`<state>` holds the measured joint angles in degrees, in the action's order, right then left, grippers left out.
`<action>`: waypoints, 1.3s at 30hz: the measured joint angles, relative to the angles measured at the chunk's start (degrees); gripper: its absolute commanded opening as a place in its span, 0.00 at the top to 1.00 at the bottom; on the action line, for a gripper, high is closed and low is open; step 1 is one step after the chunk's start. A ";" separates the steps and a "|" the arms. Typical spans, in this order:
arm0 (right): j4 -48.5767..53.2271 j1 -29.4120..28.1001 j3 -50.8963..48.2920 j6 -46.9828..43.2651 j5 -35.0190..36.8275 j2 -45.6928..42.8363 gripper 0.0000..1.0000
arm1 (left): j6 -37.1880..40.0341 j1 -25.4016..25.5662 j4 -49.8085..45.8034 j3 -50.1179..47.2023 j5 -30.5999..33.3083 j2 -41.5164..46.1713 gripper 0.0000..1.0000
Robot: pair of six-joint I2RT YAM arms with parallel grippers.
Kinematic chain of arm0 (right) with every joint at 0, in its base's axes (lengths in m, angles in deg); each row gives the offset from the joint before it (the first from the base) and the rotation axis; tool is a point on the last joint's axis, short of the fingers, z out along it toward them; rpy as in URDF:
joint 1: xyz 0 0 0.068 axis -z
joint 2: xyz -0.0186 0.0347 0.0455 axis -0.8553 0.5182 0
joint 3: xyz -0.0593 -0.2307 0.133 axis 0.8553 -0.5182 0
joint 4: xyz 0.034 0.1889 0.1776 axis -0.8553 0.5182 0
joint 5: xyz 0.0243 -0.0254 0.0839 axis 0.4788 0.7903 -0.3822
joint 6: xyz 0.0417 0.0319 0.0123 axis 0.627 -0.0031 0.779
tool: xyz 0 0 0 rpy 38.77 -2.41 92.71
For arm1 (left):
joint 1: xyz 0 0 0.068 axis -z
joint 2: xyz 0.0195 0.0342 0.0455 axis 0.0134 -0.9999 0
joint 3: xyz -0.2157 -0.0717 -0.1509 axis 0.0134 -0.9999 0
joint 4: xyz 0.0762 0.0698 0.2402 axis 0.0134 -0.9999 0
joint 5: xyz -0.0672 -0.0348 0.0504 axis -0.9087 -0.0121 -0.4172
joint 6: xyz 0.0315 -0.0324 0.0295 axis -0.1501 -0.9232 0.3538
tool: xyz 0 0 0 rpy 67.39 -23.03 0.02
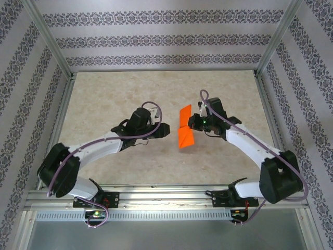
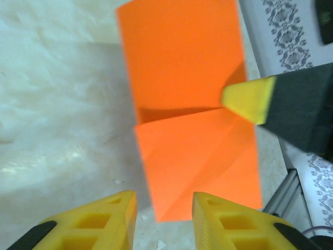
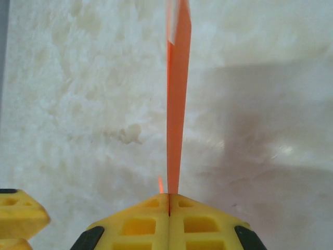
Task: Fold a paper plane with a square sheet of paper (pick it up from the middle)
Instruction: Turn over the paper at the center of the table.
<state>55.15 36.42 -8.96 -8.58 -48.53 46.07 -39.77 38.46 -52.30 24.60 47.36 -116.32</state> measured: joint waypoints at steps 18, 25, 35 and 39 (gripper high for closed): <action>31.54 -13.31 20.70 -14.58 50.47 18.05 1.00 | 0.59 -1.81 -4.46 -13.49 25.42 22.82 0.49; 34.21 -22.45 30.16 -11.43 50.88 36.96 0.96 | 0.57 -1.86 -7.48 -14.80 30.12 28.87 0.48; 24.37 -23.10 31.47 -11.45 22.60 35.39 0.53 | 0.83 -2.25 -10.14 -14.43 31.93 29.09 0.44; 14.05 -16.09 19.80 -7.98 8.37 24.06 0.54 | 1.77 -2.58 -10.36 -10.99 28.22 22.93 0.45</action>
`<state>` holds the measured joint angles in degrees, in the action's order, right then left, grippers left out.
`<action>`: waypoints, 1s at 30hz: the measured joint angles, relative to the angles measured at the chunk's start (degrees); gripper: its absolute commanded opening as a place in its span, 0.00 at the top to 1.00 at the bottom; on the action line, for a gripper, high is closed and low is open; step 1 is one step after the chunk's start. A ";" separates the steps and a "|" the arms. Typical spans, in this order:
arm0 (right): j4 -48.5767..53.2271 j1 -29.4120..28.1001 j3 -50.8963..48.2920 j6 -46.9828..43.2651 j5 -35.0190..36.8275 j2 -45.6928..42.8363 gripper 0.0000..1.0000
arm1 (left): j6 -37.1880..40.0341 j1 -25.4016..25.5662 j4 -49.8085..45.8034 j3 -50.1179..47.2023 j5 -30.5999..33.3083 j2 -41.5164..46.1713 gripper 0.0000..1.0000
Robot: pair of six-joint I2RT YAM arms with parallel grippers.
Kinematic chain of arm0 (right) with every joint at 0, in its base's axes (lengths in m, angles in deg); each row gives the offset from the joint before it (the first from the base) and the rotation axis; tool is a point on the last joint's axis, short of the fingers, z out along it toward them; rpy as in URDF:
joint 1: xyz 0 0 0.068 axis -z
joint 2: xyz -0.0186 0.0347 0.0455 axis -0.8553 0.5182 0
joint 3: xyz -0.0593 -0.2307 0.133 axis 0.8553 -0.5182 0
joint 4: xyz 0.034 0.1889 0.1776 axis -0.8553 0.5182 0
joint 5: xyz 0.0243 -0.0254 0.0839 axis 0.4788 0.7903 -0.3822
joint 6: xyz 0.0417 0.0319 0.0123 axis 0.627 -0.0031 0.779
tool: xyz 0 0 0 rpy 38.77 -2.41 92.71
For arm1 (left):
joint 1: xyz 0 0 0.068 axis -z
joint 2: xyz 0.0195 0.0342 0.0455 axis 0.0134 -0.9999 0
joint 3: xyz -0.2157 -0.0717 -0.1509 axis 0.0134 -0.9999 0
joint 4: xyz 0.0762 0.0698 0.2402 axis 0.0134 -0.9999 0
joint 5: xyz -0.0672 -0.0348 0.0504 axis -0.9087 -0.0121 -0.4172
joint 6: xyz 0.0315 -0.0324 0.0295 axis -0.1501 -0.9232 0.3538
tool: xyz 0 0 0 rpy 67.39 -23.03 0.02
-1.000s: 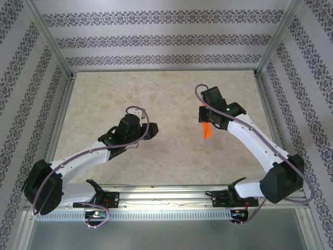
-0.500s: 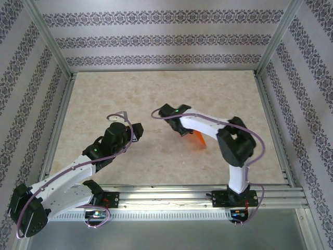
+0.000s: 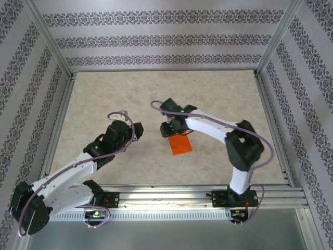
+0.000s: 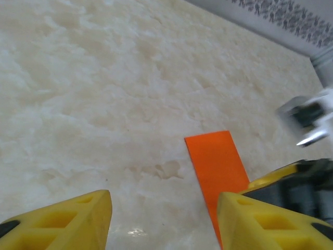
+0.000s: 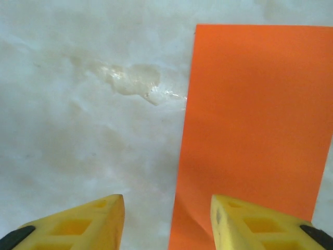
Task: Fold a paper plane with a square sheet of paper (pick it up from the middle)
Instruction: Turn over the paper at the center of the table.
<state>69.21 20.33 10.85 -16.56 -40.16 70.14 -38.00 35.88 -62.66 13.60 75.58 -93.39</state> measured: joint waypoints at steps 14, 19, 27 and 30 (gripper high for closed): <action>-30.21 22.93 -29.05 15.63 -30.47 -4.92 0.87 | -2.38 -0.37 2.34 16.94 -31.28 -36.85 0.56; -31.23 22.95 -27.80 15.72 -31.50 -2.10 0.89 | -4.22 -0.37 2.36 17.03 -35.43 -39.28 0.55; -29.77 22.95 -26.97 15.76 -29.92 0.72 0.93 | -4.59 -0.79 2.80 19.26 -37.48 -40.09 0.55; -32.06 22.93 -28.26 17.81 -30.10 0.48 0.93 | -5.18 -1.44 3.28 19.34 -38.27 -42.03 0.55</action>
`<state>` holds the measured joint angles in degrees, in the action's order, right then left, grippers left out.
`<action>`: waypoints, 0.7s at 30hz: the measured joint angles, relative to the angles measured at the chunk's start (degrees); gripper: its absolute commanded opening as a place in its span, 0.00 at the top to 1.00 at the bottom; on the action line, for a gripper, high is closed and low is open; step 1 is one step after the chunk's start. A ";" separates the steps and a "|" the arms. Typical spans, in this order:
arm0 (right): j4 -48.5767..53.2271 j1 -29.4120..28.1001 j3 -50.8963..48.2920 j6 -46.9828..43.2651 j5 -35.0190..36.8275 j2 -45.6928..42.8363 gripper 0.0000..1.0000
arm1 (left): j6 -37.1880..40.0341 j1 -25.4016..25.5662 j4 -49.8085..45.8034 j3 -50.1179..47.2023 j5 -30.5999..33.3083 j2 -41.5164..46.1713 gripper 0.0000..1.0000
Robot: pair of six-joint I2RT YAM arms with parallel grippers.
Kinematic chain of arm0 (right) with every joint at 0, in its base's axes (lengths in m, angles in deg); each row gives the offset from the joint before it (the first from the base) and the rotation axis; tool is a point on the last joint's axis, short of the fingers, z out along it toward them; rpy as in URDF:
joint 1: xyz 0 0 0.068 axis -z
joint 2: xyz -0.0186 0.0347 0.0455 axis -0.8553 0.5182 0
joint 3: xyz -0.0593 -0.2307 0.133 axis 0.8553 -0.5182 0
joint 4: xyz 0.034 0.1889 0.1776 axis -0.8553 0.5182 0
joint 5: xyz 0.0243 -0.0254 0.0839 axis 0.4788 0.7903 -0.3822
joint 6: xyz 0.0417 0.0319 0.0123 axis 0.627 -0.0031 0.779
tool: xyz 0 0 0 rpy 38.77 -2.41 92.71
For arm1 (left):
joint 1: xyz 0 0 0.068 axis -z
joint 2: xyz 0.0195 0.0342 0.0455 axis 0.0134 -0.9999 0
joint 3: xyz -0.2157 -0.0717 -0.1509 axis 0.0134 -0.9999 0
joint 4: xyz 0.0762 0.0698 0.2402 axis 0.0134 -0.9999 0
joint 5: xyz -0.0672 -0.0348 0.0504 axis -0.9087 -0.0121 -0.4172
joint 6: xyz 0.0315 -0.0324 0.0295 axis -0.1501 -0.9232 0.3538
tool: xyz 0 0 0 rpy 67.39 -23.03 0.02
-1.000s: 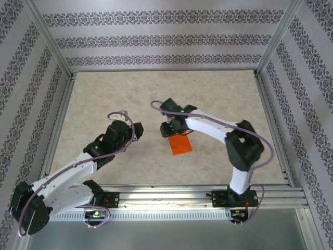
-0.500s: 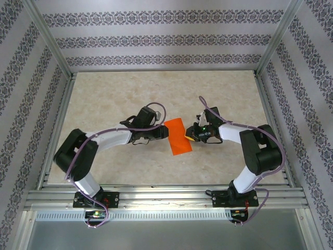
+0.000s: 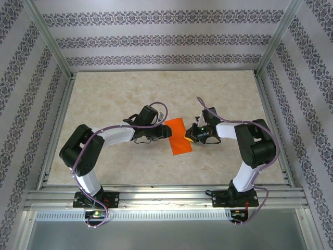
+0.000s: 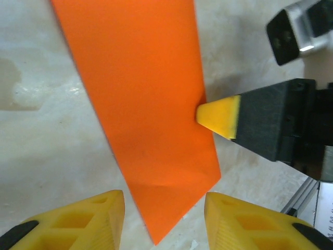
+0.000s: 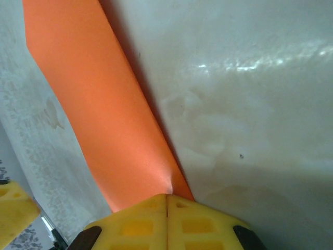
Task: Fold a paper plane with a square sheet of paper (pick it up from the middle)
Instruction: Turn over the paper at the center of the table, then third fold the triangle at the center of the table.
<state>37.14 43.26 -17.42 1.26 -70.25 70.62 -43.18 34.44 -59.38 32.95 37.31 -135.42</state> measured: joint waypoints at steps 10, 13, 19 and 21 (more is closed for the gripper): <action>-8.41 -2.27 -4.87 8.33 2.29 -2.14 0.93 | -2.97 -1.18 3.58 0.00 -2.19 -5.07 0.58; -8.85 -2.36 -5.09 9.14 2.49 -2.25 0.93 | -4.11 -1.18 4.68 0.00 -2.78 -5.73 0.59; -8.98 -2.36 -5.09 9.75 2.51 -2.25 0.93 | -5.51 -1.18 5.29 0.28 -2.34 -6.29 0.62; -9.01 -2.36 -5.09 9.75 2.49 -2.25 0.93 | -5.68 -1.18 4.87 1.09 -1.88 -7.19 0.63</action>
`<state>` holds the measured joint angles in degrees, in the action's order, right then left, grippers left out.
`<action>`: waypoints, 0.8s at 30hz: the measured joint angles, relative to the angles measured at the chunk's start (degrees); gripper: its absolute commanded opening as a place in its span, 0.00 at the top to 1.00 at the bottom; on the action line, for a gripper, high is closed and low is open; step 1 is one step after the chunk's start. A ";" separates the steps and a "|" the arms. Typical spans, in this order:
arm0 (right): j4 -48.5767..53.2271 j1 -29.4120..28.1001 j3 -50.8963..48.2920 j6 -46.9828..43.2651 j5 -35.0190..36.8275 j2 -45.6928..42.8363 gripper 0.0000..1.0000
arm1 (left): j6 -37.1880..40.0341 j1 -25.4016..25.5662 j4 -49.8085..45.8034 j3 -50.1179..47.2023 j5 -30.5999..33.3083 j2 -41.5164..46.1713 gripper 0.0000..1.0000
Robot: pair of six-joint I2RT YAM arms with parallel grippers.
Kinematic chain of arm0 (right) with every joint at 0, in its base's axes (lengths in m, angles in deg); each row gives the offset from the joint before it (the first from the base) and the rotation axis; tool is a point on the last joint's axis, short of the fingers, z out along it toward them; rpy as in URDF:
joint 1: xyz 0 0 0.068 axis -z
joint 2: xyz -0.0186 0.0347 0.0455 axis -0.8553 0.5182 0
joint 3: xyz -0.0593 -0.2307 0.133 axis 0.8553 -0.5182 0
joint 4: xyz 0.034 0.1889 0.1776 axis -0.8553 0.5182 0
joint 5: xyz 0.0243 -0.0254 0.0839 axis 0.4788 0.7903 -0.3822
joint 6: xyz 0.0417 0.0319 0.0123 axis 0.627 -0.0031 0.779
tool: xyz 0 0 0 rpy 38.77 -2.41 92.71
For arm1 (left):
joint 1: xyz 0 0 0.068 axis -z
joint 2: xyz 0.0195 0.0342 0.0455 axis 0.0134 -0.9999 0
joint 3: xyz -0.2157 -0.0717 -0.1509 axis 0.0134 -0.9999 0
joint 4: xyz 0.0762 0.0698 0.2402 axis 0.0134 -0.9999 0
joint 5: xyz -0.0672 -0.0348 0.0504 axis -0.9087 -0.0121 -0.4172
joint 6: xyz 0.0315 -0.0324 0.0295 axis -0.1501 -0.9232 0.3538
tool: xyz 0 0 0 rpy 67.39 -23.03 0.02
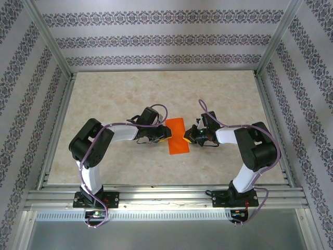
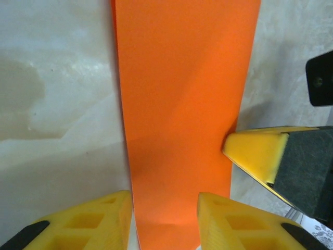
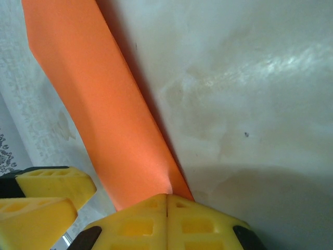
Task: Fold a paper plane with a square sheet of paper (pick it up from the middle)
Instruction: Third fold the triangle at the center of the table.
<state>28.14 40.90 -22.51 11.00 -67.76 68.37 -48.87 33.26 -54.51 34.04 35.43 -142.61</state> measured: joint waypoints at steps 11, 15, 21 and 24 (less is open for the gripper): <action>-0.17 0.00 -0.11 0.00 0.00 0.00 0.93 | -0.26 0.00 -2.54 2.99 0.50 -2.21 0.66; -0.20 0.00 -0.11 0.00 0.00 0.00 0.93 | -0.59 0.00 -2.62 3.08 0.35 -2.29 0.66; -0.22 0.00 -0.11 0.00 0.00 0.00 0.93 | -1.51 0.00 -2.58 3.08 0.35 -2.29 0.67; -0.22 0.00 -0.11 0.00 0.00 0.00 0.93 | -2.43 0.00 -2.32 3.06 0.31 -2.32 0.67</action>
<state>27.92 40.90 -22.62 11.00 -67.76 68.37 -51.29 33.26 -56.82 37.10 35.73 -144.93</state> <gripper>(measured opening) 0.073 0.331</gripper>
